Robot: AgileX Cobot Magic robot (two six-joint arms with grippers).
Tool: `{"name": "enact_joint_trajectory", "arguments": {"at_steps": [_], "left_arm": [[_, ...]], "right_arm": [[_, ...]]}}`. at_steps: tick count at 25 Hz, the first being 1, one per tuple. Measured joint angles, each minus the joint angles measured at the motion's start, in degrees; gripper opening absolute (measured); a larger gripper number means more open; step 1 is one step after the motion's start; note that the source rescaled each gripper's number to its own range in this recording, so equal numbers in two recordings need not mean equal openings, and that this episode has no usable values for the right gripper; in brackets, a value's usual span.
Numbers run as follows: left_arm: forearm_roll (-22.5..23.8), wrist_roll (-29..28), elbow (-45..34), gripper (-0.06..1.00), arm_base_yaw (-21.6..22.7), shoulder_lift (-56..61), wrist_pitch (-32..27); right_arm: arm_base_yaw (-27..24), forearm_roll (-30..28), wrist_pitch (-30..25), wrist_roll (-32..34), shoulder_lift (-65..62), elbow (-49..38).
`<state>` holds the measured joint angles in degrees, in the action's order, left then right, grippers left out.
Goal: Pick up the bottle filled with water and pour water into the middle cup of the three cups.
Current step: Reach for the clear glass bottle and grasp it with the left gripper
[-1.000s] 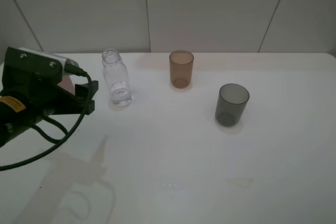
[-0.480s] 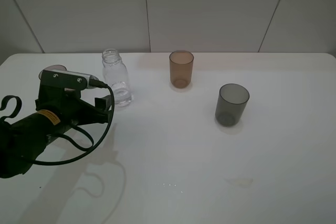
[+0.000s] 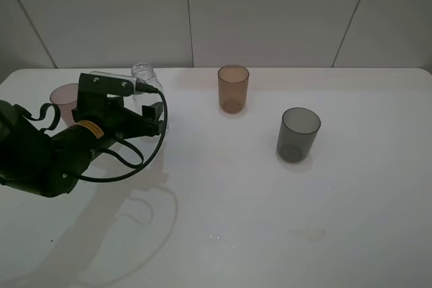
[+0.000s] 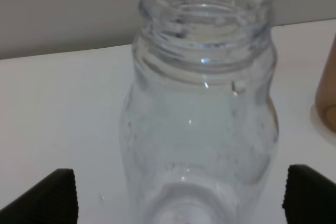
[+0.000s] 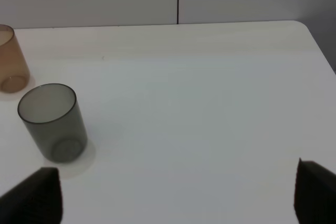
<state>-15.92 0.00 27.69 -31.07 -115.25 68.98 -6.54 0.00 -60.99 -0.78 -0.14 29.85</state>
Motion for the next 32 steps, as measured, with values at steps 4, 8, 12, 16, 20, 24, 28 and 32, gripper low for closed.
{"name": "enact_joint_trajectory", "arguments": {"at_steps": [4, 8, 12, 16, 20, 24, 28, 32], "left_arm": [[2.5, 0.4, 2.6, 1.0, 0.8, -2.6, 0.3], [3.7, 0.7, 4.6, 1.0, 0.8, -5.5, 0.3], [4.1, 0.9, 6.1, 1.0, 2.0, -7.2, 0.3], [6.0, 1.1, 8.5, 1.0, 2.8, -8.7, 0.4], [8.0, 1.3, 10.7, 1.0, 3.3, -10.3, 0.4], [8.4, 1.4, 12.2, 1.0, 3.3, -11.8, 0.4], [8.4, 1.5, 13.6, 1.0, 3.3, -13.4, 0.4], [8.6, 1.5, 14.1, 1.0, 3.3, -13.6, 0.4]], "right_arm": [[0.0, 0.0, 0.0, 0.0, 0.0, 0.0], [0.0, 0.0, 0.0, 0.0, 0.0, 0.0], [0.0, 0.0, 0.0, 0.0, 0.0, 0.0], [0.0, 0.0, 0.0, 0.0, 0.0, 0.0], [0.0, 0.0, 0.0, 0.0, 0.0, 0.0], [0.0, 0.0, 0.0, 0.0, 0.0, 0.0], [0.0, 0.0, 0.0, 0.0, 0.0, 0.0], [0.0, 0.0, 0.0, 0.0, 0.0, 0.0]]}}
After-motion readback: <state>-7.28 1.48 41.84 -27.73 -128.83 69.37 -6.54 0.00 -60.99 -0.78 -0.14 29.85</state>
